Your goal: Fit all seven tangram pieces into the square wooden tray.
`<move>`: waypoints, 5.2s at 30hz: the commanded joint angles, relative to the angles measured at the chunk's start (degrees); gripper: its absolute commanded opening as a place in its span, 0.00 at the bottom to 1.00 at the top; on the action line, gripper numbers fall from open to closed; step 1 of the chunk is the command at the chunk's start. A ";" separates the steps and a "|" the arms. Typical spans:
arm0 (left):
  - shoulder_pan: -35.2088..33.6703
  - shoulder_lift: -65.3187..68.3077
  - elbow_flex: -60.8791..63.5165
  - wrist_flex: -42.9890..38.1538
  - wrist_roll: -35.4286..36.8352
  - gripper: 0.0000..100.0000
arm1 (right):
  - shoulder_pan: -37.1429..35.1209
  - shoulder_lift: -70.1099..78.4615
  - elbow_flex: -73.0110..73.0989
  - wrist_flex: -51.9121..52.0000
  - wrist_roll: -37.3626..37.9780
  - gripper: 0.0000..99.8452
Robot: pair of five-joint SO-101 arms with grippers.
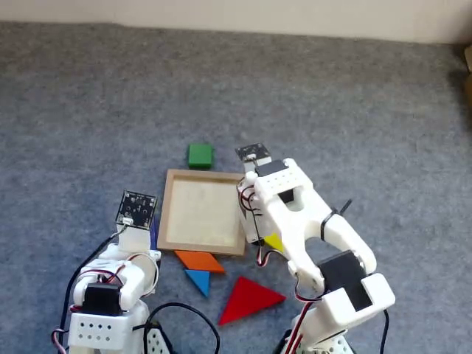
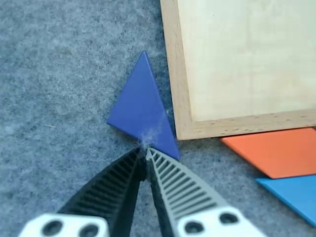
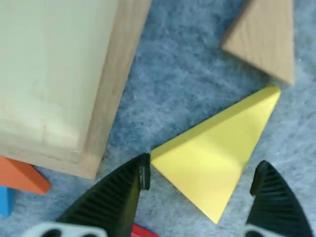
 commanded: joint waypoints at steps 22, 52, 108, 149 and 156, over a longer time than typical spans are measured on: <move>0.40 -2.33 1.19 0.18 -0.26 0.00 | -0.40 0.04 -0.40 0.92 0.35 0.22; 0.40 -2.33 1.19 0.18 -0.26 0.00 | -1.27 -1.71 -1.54 -5.32 -15.21 0.38; 0.40 -2.33 1.19 0.18 -0.26 0.00 | 3.38 -2.42 -1.27 -7.60 -15.38 0.16; 0.40 -2.33 1.19 0.18 -0.26 0.00 | -11.03 -15.96 -4.26 -8.13 -14.59 0.16; 0.40 -2.33 1.19 0.18 -0.26 0.00 | -15.52 -15.96 -4.26 -15.60 -16.70 0.16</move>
